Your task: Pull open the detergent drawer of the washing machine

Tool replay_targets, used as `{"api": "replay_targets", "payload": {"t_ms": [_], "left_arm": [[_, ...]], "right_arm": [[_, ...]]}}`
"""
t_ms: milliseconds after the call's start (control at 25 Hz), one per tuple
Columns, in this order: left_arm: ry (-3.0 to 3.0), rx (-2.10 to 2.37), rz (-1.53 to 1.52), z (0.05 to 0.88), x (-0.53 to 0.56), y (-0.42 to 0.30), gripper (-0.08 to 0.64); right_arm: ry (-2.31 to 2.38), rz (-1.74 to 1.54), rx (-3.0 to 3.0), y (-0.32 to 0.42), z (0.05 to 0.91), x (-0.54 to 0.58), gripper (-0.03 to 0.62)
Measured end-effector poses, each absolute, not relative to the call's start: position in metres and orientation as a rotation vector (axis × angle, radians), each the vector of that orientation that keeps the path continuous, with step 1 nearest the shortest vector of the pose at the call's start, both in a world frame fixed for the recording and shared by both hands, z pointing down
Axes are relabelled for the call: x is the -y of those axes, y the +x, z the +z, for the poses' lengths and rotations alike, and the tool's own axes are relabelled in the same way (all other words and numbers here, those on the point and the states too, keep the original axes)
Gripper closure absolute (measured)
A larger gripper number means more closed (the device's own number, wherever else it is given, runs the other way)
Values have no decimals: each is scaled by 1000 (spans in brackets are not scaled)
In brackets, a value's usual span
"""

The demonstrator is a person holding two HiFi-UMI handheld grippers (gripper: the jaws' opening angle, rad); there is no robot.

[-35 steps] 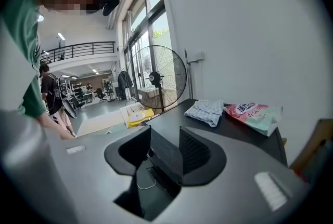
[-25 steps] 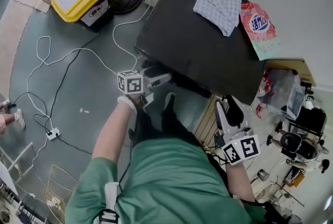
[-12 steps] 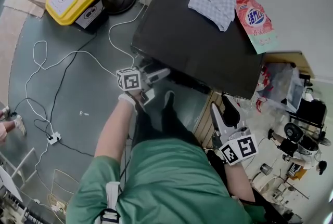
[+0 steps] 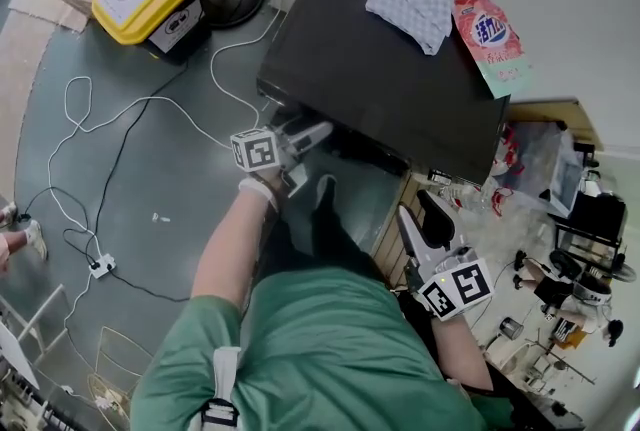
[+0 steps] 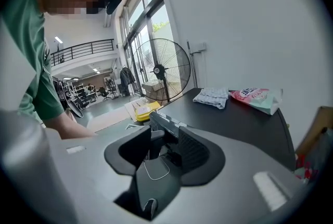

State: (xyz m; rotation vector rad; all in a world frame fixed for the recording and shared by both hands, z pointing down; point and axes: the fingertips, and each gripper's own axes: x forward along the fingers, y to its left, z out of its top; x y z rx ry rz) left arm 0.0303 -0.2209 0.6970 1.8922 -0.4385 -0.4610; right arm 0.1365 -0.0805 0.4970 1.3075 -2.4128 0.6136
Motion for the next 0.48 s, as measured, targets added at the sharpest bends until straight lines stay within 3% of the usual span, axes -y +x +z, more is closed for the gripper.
{"api": "replay_targets", "payload": {"t_ms": [240, 480], "left_arm": [[1891, 444, -527, 685, 197, 22, 236], [1876, 458, -498, 687, 138, 5, 213]], "right_arm": [[1291, 605, 2416, 135, 493, 61, 428], [1283, 619, 2446, 135, 493, 66, 430]]}}
